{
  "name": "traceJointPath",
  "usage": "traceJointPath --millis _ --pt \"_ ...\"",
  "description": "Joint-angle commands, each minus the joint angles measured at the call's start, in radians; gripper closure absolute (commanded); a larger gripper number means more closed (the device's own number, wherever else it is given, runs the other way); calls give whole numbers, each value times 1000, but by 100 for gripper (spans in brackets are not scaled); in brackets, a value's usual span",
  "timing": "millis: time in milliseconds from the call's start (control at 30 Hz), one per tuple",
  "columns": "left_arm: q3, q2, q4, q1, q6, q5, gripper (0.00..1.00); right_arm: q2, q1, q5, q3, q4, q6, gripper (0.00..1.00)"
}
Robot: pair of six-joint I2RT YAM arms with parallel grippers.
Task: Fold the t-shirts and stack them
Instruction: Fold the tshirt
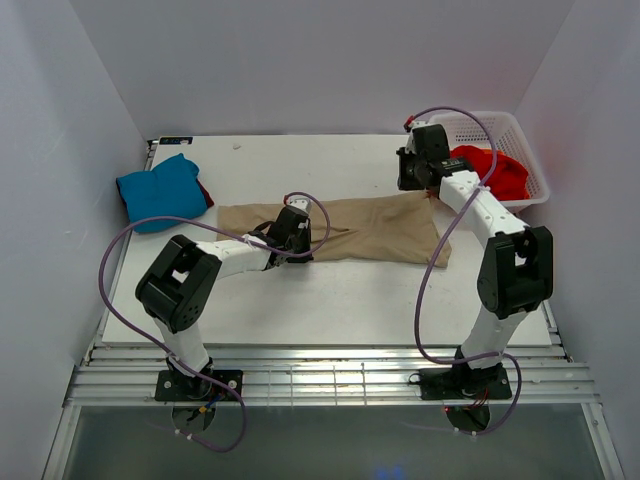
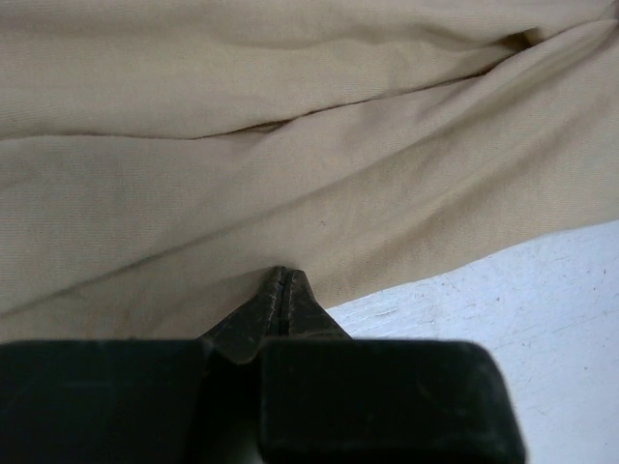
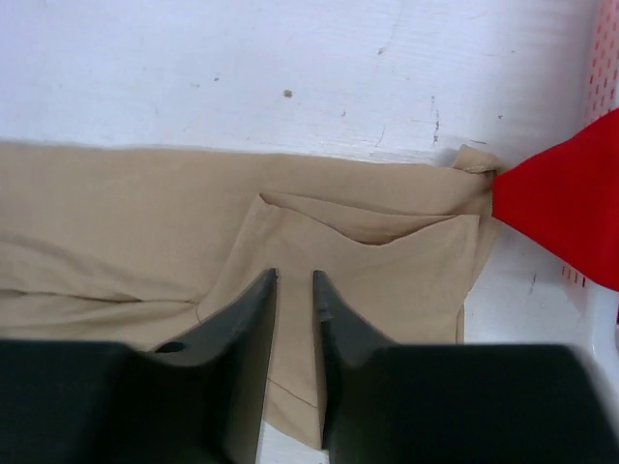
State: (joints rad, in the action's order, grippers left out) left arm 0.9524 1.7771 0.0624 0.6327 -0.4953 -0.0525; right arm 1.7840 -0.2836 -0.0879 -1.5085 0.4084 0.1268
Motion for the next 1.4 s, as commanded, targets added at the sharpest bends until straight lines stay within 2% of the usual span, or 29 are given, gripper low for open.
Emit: traceJointPath --millis 0,33,333,700,1033,1167,1367 --pt "-34 4 109 15 4 -7 100 20 -5 77 54 45 40 88" --pt "-23 -4 117 15 8 -15 100 23 -5 117 80 76 46 92" --pt "35 -35 146 15 35 -101 100 100 -8 178 277 73 88 92" --pt "5 -105 168 15 52 -242 100 97 -15 27 390 109 131 92" --pt "-98 -235 125 12 52 -363 100 45 -14 -6 424 135 154 92" --pt "-118 -251 102 -31 84 -406 100 28 -14 -13 424 144 151 92" --pt "-112 -220 89 -163 83 -405 100 11 -14 -10 424 155 148 92"
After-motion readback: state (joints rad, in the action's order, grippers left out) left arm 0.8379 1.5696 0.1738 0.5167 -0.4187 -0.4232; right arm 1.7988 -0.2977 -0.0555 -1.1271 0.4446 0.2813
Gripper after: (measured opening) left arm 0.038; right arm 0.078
